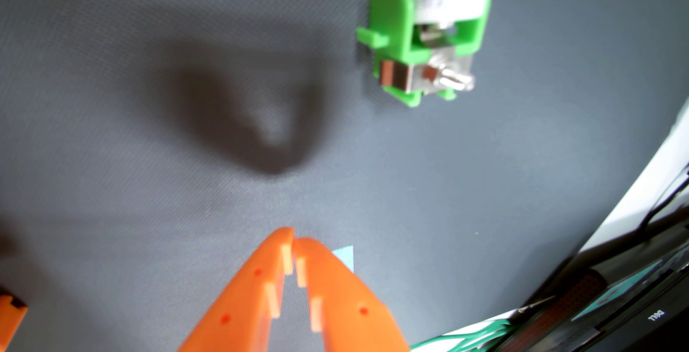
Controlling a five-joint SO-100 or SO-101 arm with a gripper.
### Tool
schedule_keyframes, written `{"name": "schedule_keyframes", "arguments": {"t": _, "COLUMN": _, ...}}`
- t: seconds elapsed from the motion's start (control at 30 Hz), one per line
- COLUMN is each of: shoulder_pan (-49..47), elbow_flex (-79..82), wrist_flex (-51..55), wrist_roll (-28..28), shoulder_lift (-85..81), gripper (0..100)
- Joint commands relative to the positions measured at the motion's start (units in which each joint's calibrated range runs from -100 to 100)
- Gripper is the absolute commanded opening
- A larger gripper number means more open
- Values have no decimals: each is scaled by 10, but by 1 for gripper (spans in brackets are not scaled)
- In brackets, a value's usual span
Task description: Insert Battery
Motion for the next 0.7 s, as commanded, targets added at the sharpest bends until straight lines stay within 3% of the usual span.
{"name": "schedule_keyframes", "arguments": {"t": 0.0, "shoulder_pan": -2, "elbow_flex": -3, "wrist_flex": -3, "wrist_roll": 0, "shoulder_lift": -7, "gripper": 2}}
{"name": "schedule_keyframes", "arguments": {"t": 0.67, "shoulder_pan": 0, "elbow_flex": -3, "wrist_flex": -3, "wrist_roll": 0, "shoulder_lift": -6, "gripper": 2}}
